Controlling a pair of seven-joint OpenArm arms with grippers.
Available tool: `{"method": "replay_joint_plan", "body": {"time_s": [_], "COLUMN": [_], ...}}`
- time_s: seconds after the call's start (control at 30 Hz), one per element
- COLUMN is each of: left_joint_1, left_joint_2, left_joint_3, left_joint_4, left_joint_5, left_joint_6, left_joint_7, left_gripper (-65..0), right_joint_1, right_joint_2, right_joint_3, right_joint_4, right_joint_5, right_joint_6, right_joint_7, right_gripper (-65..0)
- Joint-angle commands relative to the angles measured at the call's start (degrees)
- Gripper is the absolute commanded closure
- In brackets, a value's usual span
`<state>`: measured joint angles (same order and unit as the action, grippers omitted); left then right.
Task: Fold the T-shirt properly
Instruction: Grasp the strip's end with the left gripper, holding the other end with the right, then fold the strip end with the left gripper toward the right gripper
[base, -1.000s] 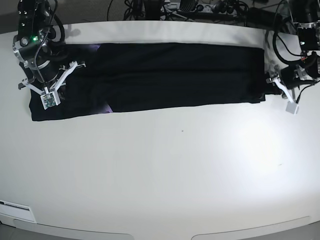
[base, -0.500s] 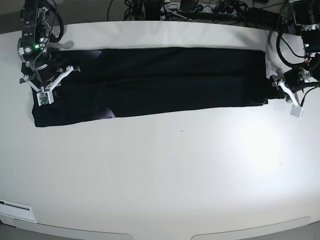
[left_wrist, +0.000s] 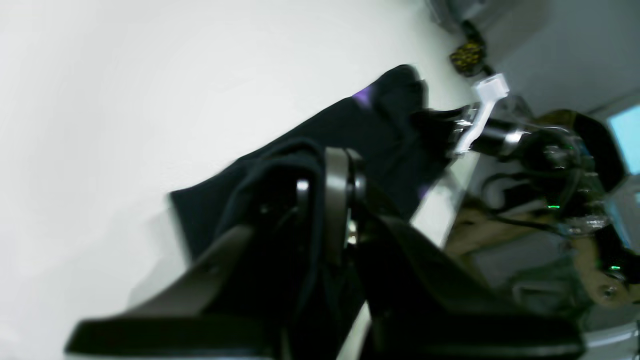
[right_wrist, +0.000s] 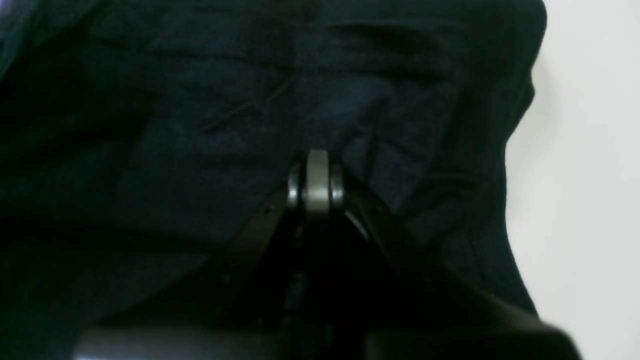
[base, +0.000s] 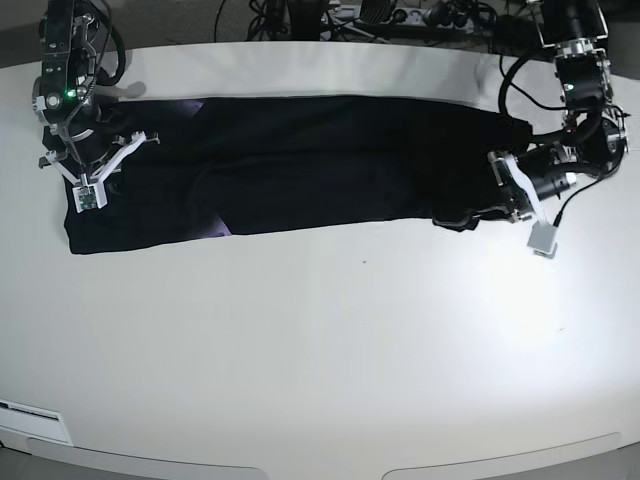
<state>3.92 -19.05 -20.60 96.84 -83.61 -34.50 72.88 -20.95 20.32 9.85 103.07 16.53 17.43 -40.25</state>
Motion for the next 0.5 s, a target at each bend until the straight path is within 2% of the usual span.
{"method": "replay_joint_plan", "body": {"time_s": [0.0,0.13,0.2,0.23,0.3,0.47], "left_joint_1": [-0.42,0.2,0.15,0.13,0.13,0.02], "left_joint_2": [0.61,5.97,8.41,9.49,11.39,14.45], "left_joint_3": [0.35,3.06,4.7,5.6,7.41,12.26], "left_joint_4": [1.38,1.42,1.4,1.4,1.4,1.29], "left_joint_5": [-1.39,-1.39,-1.39,-1.39,-1.39,9.35], "left_joint_6": [-0.59,-2.12,-4.42,-5.5,-5.5,-5.5], "left_joint_7": [-0.85,-2.19,-2.78,-3.63,-6.58,-16.13], "left_gripper": [0.0,0.0,0.0,0.0,0.0,0.0], "right_joint_1": [-0.33,-0.35,-0.33,-0.35,-0.35,-0.35], "right_joint_2": [0.48,0.46,0.46,0.46,0.46,0.48], "right_joint_3": [-0.07,-0.07,-0.07,-0.07,-0.07,-0.07], "right_joint_4": [-0.04,-0.04,-0.04,-0.04,-0.04,-0.04], "right_joint_5": [0.0,0.0,0.0,0.0,0.0,0.0], "right_joint_6": [0.98,1.7,1.66,1.68,1.73,1.7], "right_joint_7": [-3.04,-3.06,-3.06,-3.08,-3.43,-3.5], "right_gripper": [0.0,0.0,0.0,0.0,0.0,0.0]}}
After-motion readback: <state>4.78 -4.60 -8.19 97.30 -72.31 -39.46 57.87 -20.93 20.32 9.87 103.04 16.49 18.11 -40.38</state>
